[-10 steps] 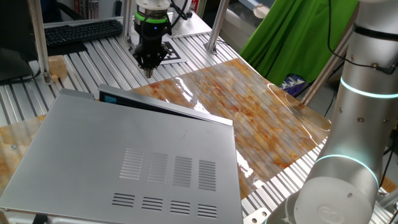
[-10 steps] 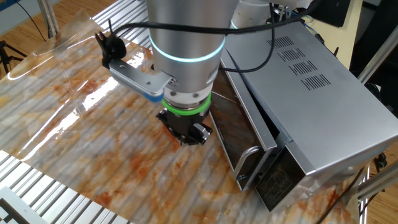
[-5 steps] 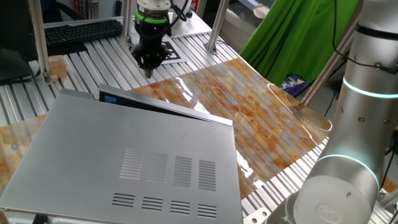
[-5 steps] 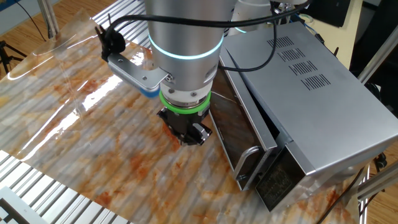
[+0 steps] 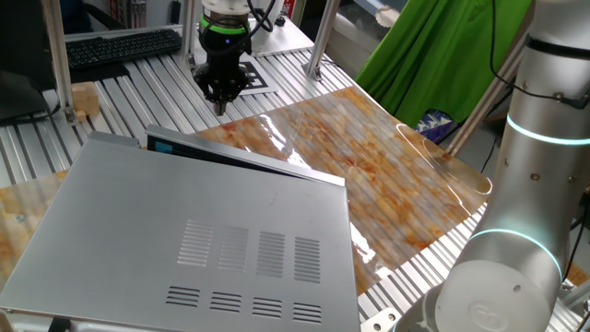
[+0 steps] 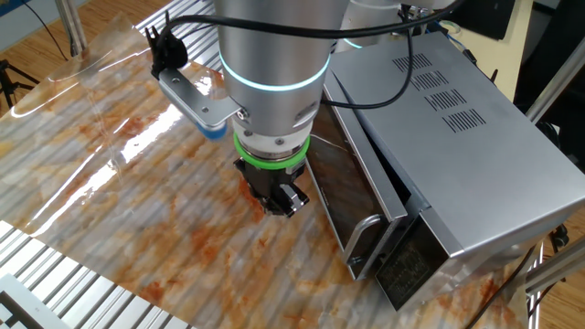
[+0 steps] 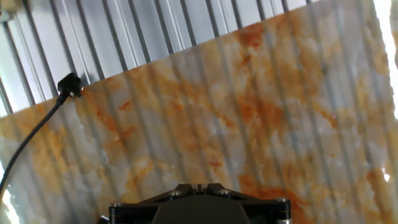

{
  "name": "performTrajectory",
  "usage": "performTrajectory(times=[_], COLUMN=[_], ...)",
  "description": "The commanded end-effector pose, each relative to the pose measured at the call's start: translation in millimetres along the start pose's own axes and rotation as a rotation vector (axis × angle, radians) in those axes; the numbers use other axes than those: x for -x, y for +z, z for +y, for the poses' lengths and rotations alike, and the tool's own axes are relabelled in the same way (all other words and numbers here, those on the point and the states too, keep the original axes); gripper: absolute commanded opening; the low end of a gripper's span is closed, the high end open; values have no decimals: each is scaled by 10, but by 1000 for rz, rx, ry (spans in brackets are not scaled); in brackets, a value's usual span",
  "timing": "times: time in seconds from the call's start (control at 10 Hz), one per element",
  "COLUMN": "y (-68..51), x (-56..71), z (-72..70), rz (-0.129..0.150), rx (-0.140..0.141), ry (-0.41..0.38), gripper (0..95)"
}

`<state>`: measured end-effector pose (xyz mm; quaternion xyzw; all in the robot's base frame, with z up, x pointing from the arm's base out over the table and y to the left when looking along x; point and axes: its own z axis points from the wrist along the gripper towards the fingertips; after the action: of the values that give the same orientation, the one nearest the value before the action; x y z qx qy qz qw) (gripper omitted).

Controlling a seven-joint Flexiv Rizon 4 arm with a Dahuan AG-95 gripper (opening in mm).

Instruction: Open the microwave door

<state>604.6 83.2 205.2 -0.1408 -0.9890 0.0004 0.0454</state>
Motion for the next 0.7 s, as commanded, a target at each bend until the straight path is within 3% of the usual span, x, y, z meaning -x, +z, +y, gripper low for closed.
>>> performTrajectory(times=[0.1,0.3,0.7], y=[0,-1,83], x=[-10,-14,-45], z=[-6,-30,-568], rz=[-2,-12,-33], rx=[-17,-15,-10], ry=[-74,-124,-213], gripper=[0,0,0])
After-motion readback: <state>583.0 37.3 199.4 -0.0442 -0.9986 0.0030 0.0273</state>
